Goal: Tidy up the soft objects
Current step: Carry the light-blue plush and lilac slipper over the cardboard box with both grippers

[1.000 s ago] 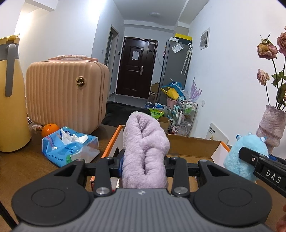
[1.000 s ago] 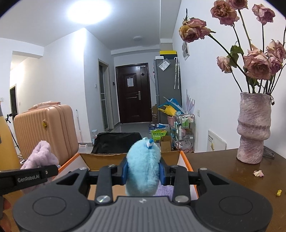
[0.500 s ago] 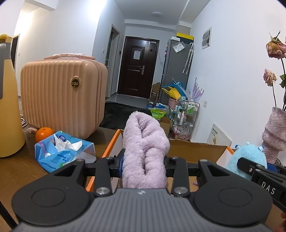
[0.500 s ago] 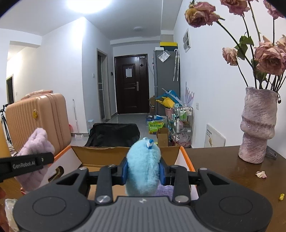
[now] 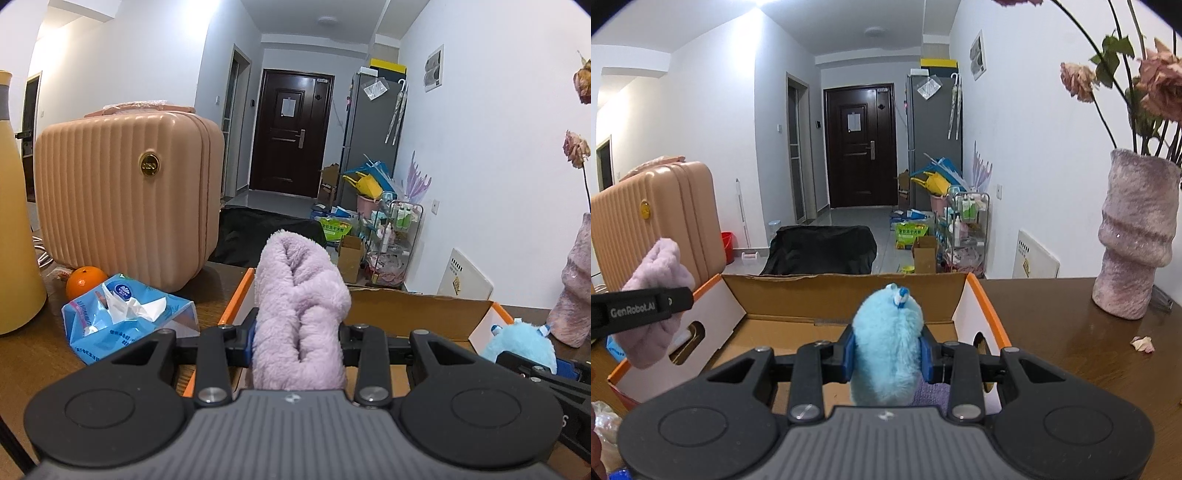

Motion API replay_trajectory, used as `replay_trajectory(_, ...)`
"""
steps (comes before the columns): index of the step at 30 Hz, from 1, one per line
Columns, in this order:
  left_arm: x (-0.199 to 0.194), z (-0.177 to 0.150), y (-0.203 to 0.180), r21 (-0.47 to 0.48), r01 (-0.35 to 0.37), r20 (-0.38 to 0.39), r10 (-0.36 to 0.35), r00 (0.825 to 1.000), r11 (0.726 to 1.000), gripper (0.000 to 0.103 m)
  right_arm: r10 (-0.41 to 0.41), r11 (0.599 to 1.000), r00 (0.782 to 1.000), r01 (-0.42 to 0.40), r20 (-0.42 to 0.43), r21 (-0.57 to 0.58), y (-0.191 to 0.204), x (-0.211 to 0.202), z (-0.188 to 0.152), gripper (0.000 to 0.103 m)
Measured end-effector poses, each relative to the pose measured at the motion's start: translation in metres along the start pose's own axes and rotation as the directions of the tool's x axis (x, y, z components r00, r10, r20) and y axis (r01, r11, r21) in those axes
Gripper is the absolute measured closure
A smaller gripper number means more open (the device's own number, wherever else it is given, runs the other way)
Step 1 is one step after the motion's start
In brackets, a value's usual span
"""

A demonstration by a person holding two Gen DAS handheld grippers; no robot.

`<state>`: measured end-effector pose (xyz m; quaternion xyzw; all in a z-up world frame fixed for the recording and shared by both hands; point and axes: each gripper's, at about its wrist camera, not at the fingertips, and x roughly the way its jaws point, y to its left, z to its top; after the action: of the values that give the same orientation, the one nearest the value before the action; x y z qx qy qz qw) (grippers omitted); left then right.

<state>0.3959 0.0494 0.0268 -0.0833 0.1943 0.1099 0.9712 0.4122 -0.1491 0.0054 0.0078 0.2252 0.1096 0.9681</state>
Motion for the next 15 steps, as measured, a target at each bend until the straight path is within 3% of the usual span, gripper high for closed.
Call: replay_trajectory(15, 0.022, -0.014, -0.007, 0.075, -0.01, -0.034, 0.012, 0.999, 0.997, 0.067, 0.002, 1.0, 0.999, -0.001, -0.034, 0.03, -0.007, 0.012, -0.005, 0.071)
